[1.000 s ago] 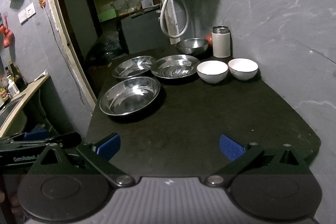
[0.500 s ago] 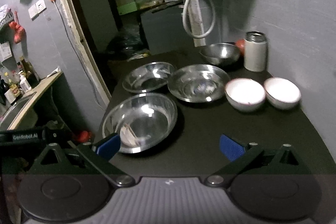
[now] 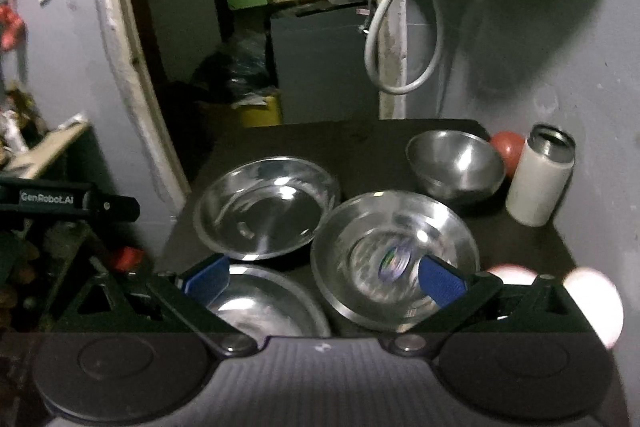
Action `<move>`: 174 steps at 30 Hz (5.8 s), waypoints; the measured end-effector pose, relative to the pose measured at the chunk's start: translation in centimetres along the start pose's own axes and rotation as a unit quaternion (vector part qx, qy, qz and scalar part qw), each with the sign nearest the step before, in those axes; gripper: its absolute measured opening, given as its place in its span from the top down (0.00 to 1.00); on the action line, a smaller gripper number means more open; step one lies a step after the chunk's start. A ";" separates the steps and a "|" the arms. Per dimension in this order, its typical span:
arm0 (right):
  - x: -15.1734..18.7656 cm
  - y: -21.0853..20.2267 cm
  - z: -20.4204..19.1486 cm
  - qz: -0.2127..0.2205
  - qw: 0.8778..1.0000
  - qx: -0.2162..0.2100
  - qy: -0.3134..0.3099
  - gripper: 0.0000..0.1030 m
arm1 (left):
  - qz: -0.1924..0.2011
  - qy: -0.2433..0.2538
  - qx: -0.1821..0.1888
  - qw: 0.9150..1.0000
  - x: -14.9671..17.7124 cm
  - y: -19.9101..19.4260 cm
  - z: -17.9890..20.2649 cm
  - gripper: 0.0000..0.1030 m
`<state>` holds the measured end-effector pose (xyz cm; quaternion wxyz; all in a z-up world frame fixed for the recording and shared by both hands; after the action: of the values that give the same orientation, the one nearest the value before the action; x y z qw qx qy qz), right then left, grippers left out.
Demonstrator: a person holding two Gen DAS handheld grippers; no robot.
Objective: Organize plates and bowls
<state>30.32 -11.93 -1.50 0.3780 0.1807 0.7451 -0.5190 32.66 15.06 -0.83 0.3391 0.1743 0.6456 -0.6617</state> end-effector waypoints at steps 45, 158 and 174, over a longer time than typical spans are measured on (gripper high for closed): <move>-5.3 17.1 -0.5 -0.066 0.997 0.010 -0.028 0.36 | -0.049 -0.031 0.114 0.992 -2.5 10.8 -0.1 0.55; 6.2 0.3 -1.2 -0.116 0.979 0.075 0.148 0.75 | -0.157 0.060 0.106 0.980 6.4 2.0 3.6 0.59; 6.6 0.0 -0.6 -0.109 0.979 0.074 0.154 0.68 | -0.138 0.050 0.098 0.984 5.5 1.2 3.2 0.38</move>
<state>25.81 -12.18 -6.39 0.1849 0.2038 0.7690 -0.5770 30.22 10.82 -5.12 0.1932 0.1488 0.6115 -0.7528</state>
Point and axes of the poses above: each gripper's, at about its wrist camera, not at the fingertips, and y roughly the way its jaws point, z to its right, x to its underside, the point moved 3 cm from there along y, roughly the way its jaws point, and after that the axes turned 5 degrees about y, right-handed, at the moved point
